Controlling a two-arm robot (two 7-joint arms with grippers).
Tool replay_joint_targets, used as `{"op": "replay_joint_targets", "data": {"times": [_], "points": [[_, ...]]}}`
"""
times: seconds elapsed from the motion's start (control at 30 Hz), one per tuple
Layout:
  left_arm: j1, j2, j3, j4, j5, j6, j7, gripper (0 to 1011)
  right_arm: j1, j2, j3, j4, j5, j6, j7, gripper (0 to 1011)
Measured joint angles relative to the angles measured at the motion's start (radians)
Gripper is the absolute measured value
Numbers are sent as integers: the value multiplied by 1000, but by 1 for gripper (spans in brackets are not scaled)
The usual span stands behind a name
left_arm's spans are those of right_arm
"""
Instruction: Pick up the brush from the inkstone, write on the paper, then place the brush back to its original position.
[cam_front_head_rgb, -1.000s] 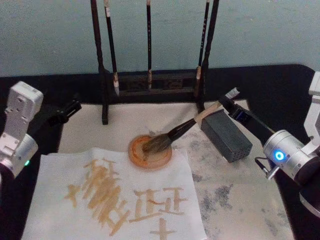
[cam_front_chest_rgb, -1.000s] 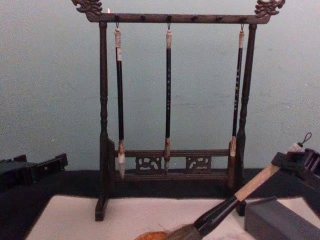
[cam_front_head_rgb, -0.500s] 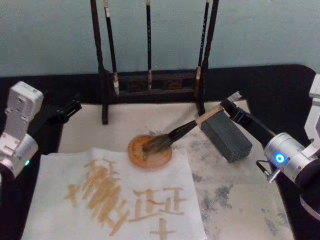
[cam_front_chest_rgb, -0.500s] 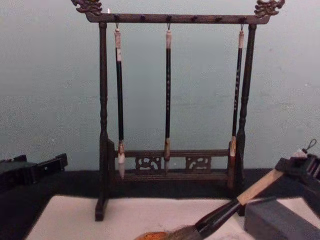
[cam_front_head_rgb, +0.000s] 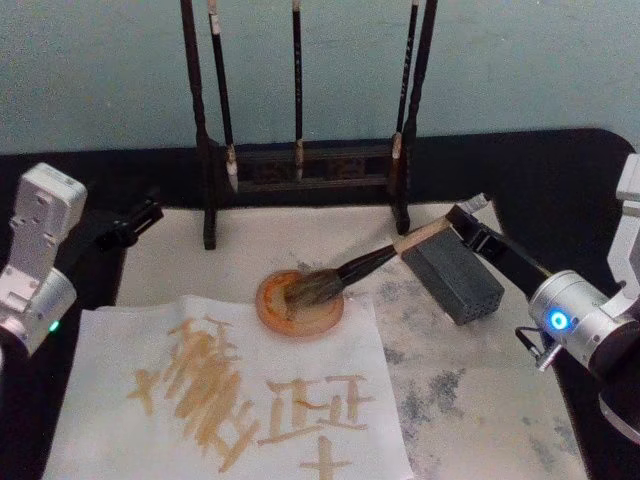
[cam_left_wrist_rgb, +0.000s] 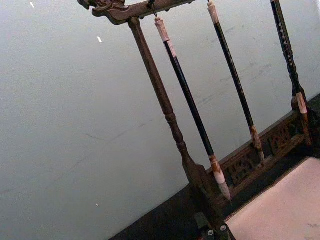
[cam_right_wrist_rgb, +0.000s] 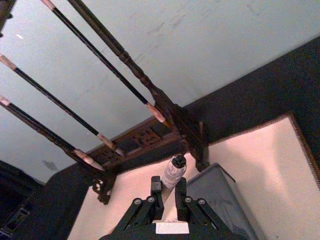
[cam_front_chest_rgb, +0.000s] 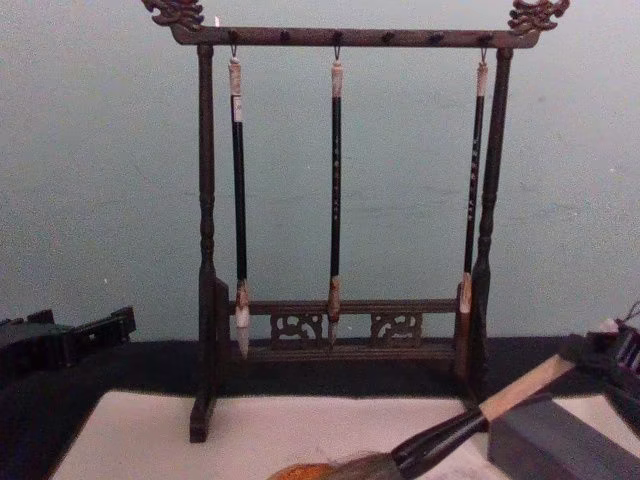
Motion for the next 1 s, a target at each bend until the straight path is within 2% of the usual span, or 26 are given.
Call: {"op": "replay_joint_targets", "data": {"times": [0.3, 1.0], "points": [[0, 0, 0, 0, 0, 0, 0, 1002, -3, -6, 7, -1, -9, 17, -27, 156], [0, 0, 0, 0, 0, 0, 0, 1002, -2, -13, 21, 14, -14, 34, -38, 157]]}}
